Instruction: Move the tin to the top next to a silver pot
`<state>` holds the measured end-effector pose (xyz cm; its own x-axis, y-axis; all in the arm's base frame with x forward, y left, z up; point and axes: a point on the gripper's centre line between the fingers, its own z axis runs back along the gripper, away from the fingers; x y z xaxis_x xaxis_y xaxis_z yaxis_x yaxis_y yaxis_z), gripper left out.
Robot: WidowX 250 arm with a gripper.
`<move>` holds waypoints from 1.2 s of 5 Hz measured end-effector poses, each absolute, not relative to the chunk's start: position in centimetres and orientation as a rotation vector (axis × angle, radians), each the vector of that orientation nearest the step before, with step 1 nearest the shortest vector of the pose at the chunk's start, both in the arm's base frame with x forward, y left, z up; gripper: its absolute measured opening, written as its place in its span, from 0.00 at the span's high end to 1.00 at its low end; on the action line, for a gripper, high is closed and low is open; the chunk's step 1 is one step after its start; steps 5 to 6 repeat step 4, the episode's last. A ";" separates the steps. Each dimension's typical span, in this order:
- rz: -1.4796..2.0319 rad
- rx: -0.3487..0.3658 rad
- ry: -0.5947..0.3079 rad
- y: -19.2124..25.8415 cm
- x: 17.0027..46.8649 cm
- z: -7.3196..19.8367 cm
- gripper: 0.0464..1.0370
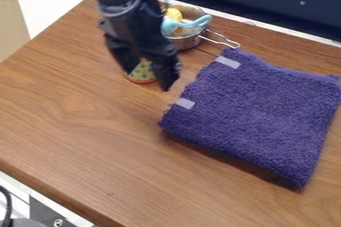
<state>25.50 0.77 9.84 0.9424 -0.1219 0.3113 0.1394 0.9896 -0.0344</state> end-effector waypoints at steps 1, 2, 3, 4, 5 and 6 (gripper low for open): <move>-0.141 -0.057 -0.344 -1.3 27.8 10.4 0.04; -0.160 -0.038 -0.371 -2.9 30.0 10.3 0.04; -0.185 -0.017 -0.385 -4.0 31.6 9.8 0.04; -0.175 -0.015 -0.387 -4.3 32.4 9.5 0.04; -0.175 -0.015 -0.387 -4.3 32.4 9.5 0.04; -0.175 -0.015 -0.387 -4.3 32.4 9.5 0.04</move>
